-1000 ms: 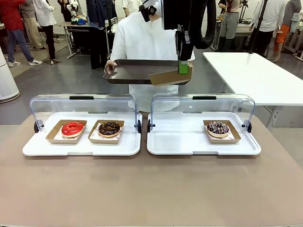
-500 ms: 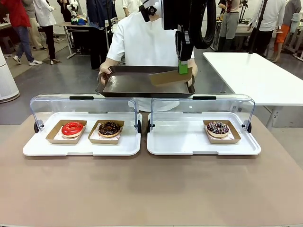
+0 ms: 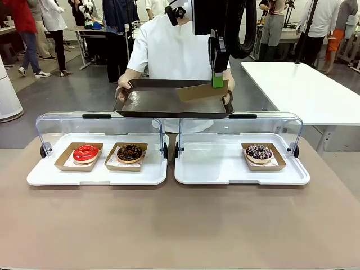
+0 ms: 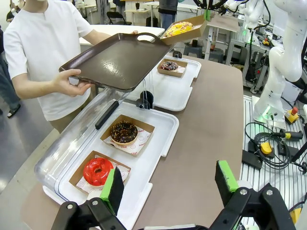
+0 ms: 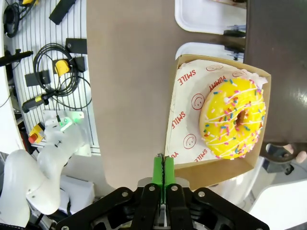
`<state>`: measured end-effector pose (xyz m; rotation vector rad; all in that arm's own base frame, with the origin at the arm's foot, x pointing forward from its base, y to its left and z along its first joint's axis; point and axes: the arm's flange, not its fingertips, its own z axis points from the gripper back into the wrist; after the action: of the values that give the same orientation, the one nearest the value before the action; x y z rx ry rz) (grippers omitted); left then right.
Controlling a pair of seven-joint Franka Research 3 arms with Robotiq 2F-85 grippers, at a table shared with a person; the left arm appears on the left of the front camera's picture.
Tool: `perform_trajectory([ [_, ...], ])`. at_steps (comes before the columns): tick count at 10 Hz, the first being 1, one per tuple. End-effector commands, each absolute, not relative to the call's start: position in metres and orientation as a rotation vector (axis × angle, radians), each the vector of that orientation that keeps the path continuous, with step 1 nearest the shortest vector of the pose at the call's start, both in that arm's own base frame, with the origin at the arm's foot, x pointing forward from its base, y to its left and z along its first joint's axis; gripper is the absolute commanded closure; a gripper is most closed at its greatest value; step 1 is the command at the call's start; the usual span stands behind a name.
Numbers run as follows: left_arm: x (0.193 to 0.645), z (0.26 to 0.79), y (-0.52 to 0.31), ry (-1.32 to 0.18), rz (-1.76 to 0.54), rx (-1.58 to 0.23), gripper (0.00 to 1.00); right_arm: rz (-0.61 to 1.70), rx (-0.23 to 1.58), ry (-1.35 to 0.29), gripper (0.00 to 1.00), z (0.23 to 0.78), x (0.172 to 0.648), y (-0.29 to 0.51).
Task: Provide the desired donut to the person.
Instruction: Place the picked Paper togo box onto the Handle tray extended by the person.
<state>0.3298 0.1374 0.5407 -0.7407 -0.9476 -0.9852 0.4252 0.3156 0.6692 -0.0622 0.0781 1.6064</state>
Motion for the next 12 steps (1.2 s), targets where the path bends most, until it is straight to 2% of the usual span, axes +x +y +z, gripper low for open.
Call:
perform_trajectory([
  [1,0.33,0.542,0.139,-0.972,-0.997,-0.747,0.0,1.592,-0.066,0.078,1.0,0.67,0.423,0.314],
  [5,0.33,0.542,0.139,-0.972,-0.997,-0.747,0.0,1.606,-0.062,0.078,0.99,0.669,0.425,0.316],
  [8,0.33,0.542,0.139,-0.972,-0.997,-0.747,0.0,1.738,-0.089,-0.071,0.99,0.69,0.436,0.319],
  [12,0.33,0.542,0.139,-0.972,-0.997,-0.747,0.0,1.676,-0.096,-0.129,0.99,0.69,0.477,0.323],
])
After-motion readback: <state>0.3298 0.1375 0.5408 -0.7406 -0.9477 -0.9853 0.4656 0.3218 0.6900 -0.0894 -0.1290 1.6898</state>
